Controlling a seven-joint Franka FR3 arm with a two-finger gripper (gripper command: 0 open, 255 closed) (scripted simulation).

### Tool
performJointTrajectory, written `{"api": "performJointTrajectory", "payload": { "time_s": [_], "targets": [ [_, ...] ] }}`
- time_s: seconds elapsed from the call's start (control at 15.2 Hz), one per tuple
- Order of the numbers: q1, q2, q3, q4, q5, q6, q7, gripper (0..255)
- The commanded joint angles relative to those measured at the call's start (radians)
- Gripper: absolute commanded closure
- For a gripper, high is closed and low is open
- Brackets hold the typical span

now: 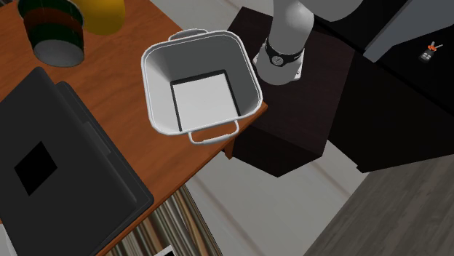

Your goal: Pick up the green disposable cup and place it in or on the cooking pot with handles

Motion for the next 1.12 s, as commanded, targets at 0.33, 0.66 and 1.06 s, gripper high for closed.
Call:
{"api": "performJointTrajectory", "payload": {
  "time_s": [0.33,0.66,1.06],
  "targets": [
    [0.065,-0.199,0.02,-0.16,-0.087,0.021,0.092,255],
    [0.096,-0.426,0.085,-0.346,-0.17,0.046,0.212,255],
    [0.09,-0.665,0.186,-0.52,-0.212,0.03,0.35,255]
  ]
}}
